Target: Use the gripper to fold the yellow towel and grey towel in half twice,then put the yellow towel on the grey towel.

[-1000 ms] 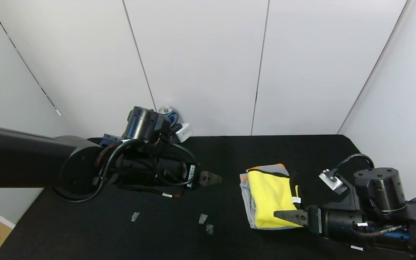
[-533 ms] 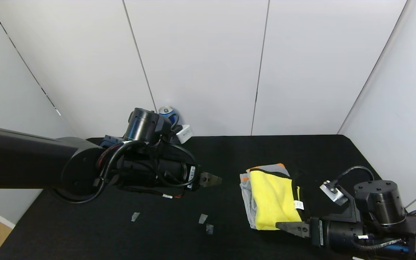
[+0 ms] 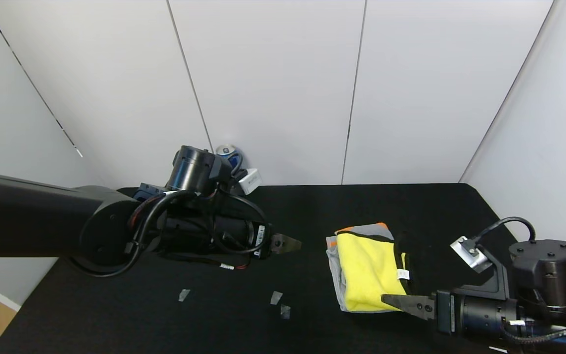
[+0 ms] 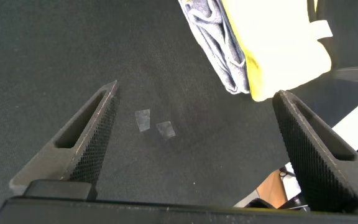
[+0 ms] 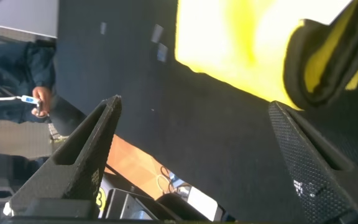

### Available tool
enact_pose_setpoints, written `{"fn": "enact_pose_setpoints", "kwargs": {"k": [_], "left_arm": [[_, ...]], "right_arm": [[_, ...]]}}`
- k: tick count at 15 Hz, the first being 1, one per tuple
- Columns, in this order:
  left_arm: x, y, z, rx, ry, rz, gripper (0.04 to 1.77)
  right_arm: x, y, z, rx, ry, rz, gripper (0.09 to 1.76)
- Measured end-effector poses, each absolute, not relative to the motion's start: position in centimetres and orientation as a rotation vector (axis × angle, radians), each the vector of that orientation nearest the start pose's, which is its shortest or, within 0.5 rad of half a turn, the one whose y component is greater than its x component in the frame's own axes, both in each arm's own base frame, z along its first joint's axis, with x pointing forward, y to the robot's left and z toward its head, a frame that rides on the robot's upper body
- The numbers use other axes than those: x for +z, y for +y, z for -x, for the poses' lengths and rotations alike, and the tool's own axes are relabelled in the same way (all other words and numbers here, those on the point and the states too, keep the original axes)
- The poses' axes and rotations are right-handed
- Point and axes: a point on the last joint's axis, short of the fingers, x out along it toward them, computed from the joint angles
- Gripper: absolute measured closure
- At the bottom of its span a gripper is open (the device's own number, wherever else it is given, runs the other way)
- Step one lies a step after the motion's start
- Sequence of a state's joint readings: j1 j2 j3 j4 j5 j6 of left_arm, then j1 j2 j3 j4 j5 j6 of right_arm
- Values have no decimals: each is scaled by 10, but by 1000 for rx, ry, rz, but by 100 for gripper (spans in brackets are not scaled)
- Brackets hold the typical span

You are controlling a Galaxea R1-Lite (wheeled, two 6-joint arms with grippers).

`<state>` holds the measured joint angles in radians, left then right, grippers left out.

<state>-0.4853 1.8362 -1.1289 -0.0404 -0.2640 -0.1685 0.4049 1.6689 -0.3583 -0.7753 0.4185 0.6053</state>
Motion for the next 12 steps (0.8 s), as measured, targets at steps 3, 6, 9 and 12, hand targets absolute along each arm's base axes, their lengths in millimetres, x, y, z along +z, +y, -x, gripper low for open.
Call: {"fn": "enact_pose_setpoints", "kwargs": {"k": [3, 6, 9, 12], "left_arm": [[174, -161, -293, -662, 731, 80, 9], [178, -154, -278, -663, 726, 78, 9], [185, -142, -257, -655, 712, 73, 9], [191, -127, -229, -643, 699, 69, 9]], "right_arm": [[112, 99, -205, 640, 720, -560, 14], [123, 95, -194, 642, 715, -557, 14], [136, 88, -180, 614, 723, -550, 14], [149, 78, -165, 541, 656, -536, 14]]}}
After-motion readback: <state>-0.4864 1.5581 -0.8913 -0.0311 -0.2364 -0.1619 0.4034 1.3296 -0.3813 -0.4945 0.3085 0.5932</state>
